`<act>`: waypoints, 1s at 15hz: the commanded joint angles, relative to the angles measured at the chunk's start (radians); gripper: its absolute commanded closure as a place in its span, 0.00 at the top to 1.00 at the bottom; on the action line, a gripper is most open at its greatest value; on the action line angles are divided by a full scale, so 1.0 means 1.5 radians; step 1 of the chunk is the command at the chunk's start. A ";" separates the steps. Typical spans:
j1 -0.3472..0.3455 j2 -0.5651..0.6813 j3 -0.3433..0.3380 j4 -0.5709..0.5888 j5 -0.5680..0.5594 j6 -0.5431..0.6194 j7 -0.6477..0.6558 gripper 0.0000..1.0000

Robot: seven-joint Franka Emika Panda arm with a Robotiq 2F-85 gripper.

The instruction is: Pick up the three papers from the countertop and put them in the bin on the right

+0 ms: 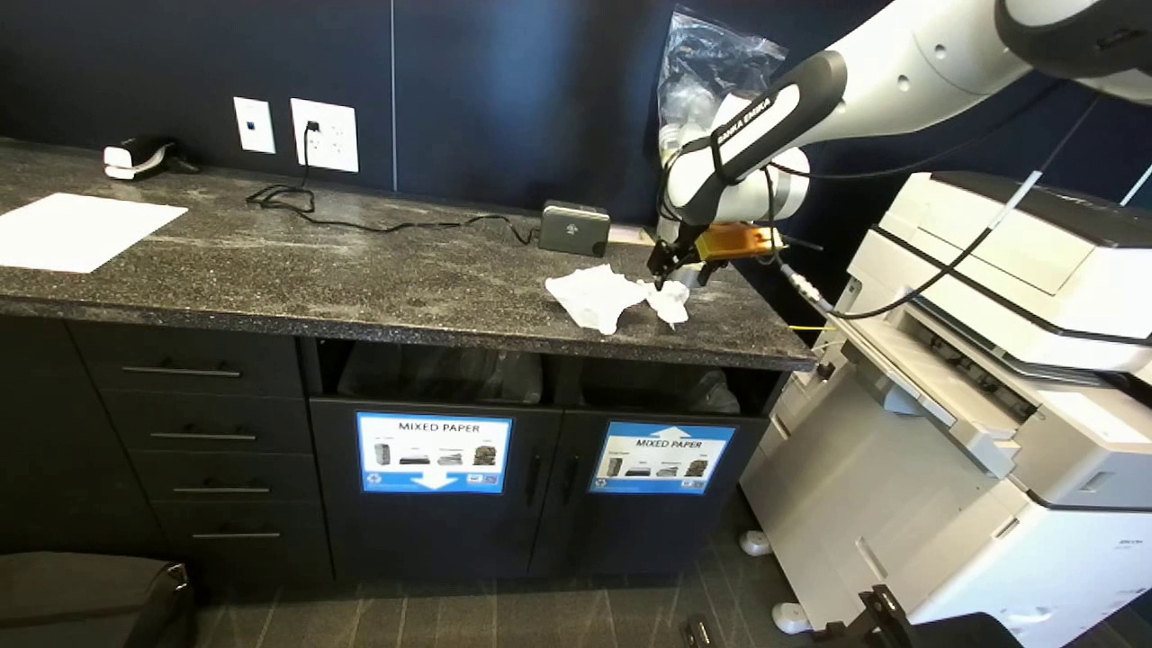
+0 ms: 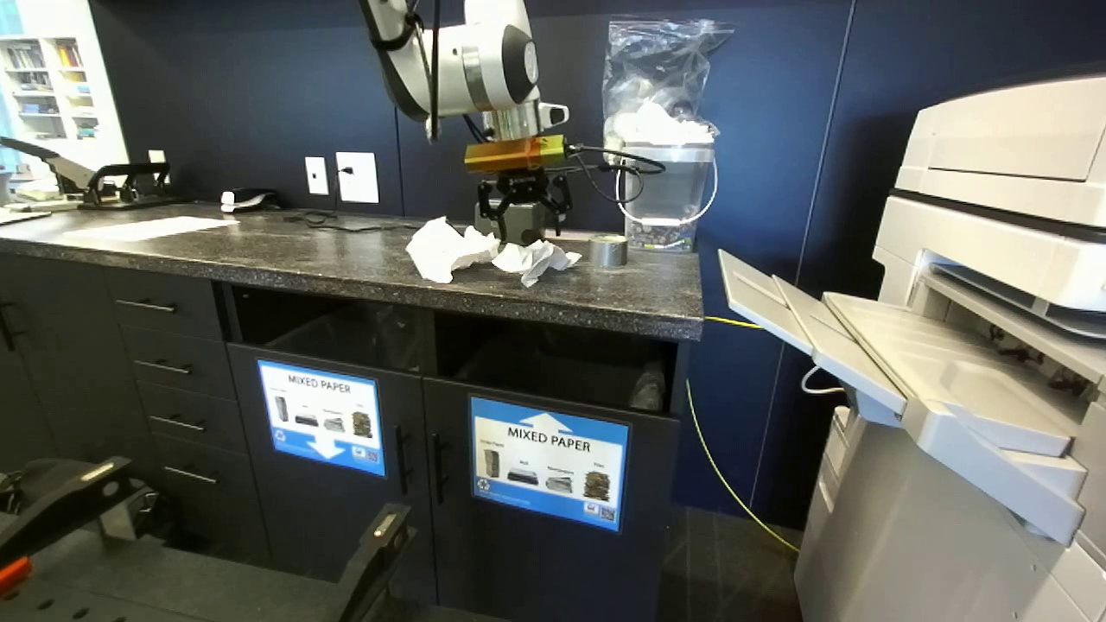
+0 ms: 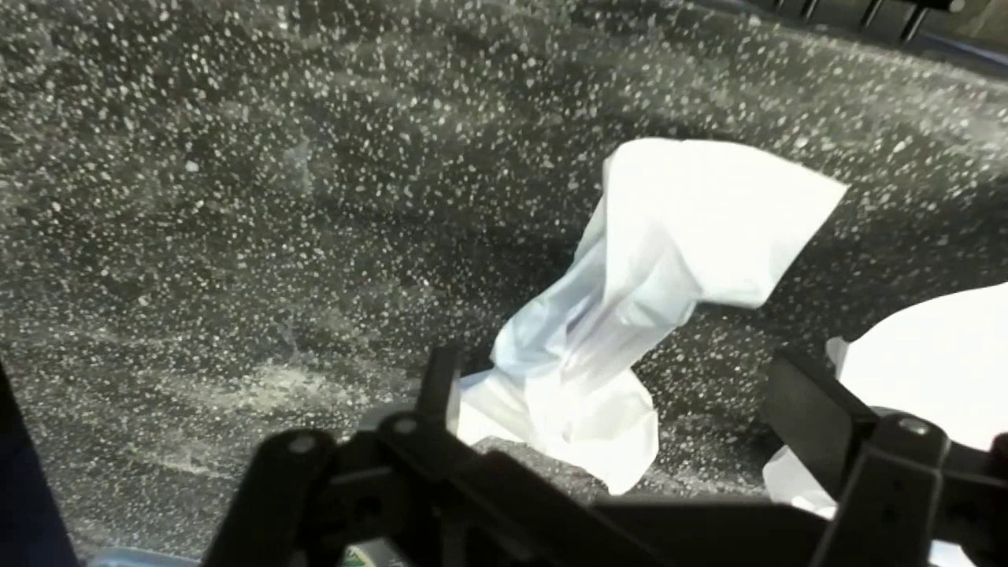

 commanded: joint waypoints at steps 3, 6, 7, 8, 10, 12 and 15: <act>0.026 0.063 -0.037 0.087 -0.004 0.018 0.051 1.00; 0.031 0.093 -0.046 0.115 -0.003 -0.012 0.061 1.00; 0.032 0.103 -0.048 0.123 -0.001 -0.015 0.064 1.00; 0.031 0.112 -0.048 0.130 0.000 -0.020 0.065 1.00; 0.029 0.128 -0.048 0.143 0.003 -0.019 0.071 1.00; 0.029 0.142 -0.049 0.157 0.004 -0.022 0.076 1.00; 0.027 0.156 -0.051 0.173 0.005 -0.024 0.081 0.75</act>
